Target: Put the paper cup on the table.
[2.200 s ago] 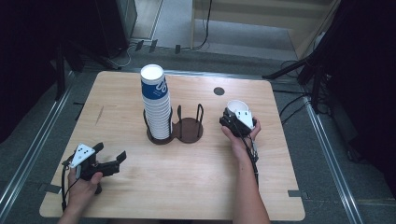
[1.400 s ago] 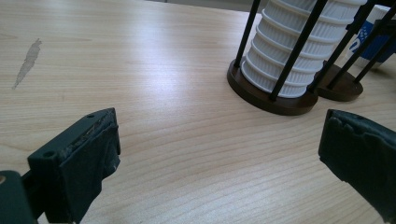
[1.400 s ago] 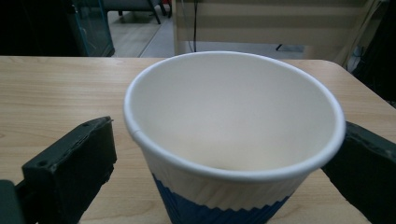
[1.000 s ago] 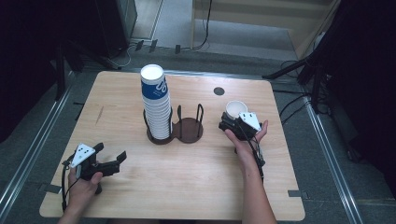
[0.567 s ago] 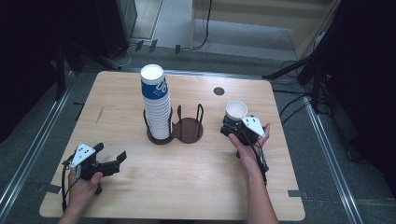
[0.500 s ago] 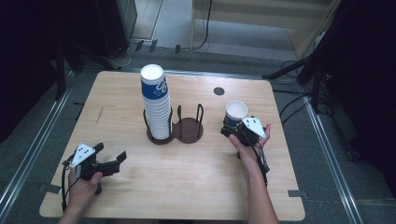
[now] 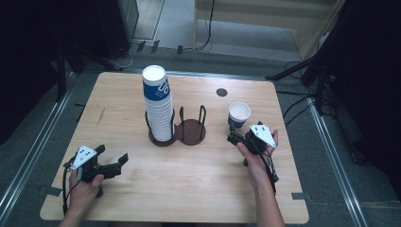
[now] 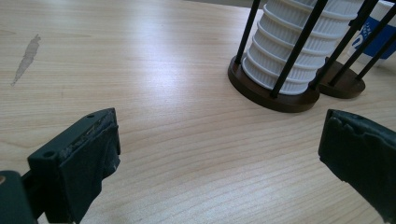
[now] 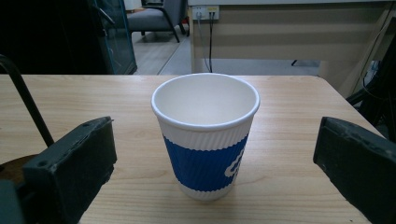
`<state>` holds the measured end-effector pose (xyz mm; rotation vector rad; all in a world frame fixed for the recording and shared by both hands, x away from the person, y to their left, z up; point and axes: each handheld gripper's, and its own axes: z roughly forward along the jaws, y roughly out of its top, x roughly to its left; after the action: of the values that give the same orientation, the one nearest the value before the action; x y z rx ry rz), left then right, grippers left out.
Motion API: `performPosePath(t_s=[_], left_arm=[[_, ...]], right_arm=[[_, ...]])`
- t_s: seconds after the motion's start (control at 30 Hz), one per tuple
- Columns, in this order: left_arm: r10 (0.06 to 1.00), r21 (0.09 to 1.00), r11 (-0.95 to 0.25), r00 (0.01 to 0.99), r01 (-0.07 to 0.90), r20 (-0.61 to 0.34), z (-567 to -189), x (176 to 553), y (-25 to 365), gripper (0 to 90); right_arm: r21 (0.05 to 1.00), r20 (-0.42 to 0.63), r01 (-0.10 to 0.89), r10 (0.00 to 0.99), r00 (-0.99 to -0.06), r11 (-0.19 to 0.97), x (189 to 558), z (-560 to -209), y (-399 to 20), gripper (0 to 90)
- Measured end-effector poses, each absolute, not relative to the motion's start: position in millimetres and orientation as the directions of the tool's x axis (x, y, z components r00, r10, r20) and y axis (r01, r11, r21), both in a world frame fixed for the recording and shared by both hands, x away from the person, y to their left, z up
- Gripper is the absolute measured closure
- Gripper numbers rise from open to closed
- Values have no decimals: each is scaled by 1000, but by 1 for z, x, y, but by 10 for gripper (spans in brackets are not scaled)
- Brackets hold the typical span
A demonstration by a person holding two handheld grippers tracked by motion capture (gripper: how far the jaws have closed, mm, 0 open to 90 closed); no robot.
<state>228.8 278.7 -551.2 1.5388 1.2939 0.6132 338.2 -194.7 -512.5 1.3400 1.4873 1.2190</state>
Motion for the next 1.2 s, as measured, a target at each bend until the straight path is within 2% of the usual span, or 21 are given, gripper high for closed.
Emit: performPosePath(t_s=[0.37,0.5,1.2], left_arm=[[931,902,64,301,427,-208,-551,229,279,0],[931,902,64,300,426,-208,-551,229,279,0],[931,902,65,299,427,-209,-551,229,278,0]], right_arm=[[972,46,233,989,-144,-11,322,-509,-204,0],[971,76,237,987,-141,-41,316,-509,-208,0],[971,46,240,990,-134,-13,286,-519,-225,0]])
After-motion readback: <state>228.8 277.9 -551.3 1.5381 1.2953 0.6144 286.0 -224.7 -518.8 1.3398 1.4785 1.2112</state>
